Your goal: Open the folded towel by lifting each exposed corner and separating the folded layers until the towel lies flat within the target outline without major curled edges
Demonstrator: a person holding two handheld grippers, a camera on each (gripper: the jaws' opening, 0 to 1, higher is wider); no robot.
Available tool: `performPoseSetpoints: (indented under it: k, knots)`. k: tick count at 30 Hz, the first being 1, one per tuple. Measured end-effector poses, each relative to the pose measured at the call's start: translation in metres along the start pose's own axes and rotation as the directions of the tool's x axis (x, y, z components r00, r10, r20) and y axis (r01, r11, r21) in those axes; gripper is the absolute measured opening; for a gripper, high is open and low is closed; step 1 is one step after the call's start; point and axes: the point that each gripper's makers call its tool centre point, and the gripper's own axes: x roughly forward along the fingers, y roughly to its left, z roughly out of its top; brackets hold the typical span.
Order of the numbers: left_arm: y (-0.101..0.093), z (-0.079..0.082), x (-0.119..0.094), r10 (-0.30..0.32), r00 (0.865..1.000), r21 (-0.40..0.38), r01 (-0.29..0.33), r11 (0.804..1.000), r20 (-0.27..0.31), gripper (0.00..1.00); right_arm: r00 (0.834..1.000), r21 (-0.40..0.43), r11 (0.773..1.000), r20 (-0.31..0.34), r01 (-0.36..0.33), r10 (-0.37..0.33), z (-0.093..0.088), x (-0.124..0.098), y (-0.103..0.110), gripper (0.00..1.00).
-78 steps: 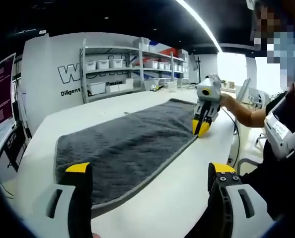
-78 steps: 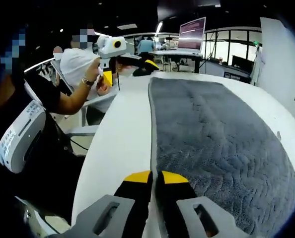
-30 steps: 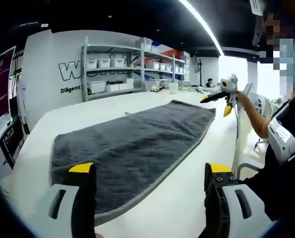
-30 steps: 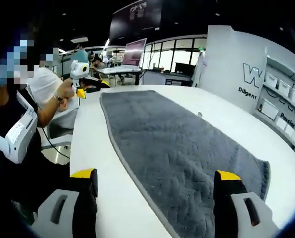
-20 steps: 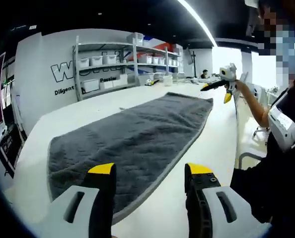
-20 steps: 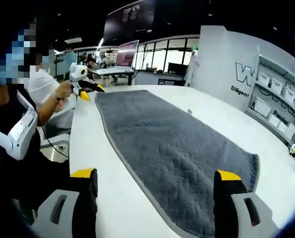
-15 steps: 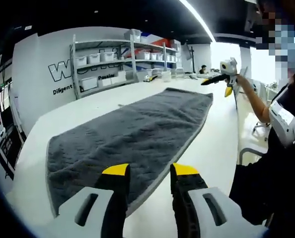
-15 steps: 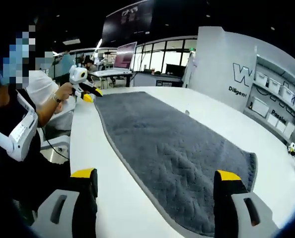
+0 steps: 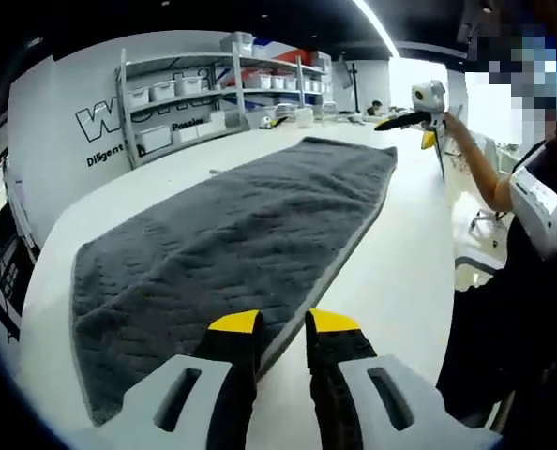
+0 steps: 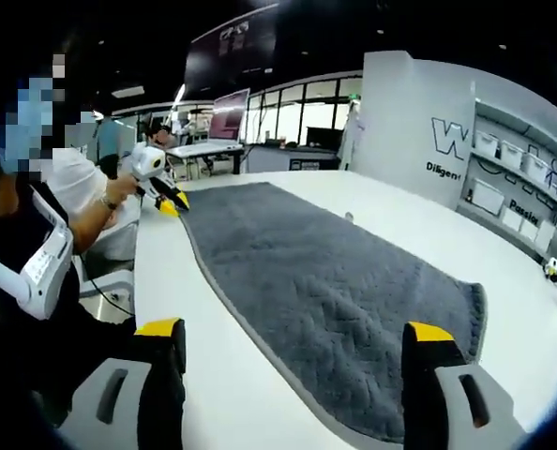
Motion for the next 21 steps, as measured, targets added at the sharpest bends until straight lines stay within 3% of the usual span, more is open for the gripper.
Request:
performPoseSetpoints:
  k: [8, 21]
  knots:
    - [-0.003, -0.006, 0.003, -0.030, 0.999, -0.058, 0.028, 0.998, -0.031, 0.09, 1.000, -0.014, 1.000, -0.030, 0.003, -0.003, -0.007, 0.001, 0.002, 0.96]
    - [-0.012, -0.011, -0.003, -0.041, 0.996, -0.040, 0.038, 0.998, -0.075, 0.08, 0.999, -0.032, 0.999, -0.052, -0.010, 0.008, -0.011, 0.003, 0.006, 0.95]
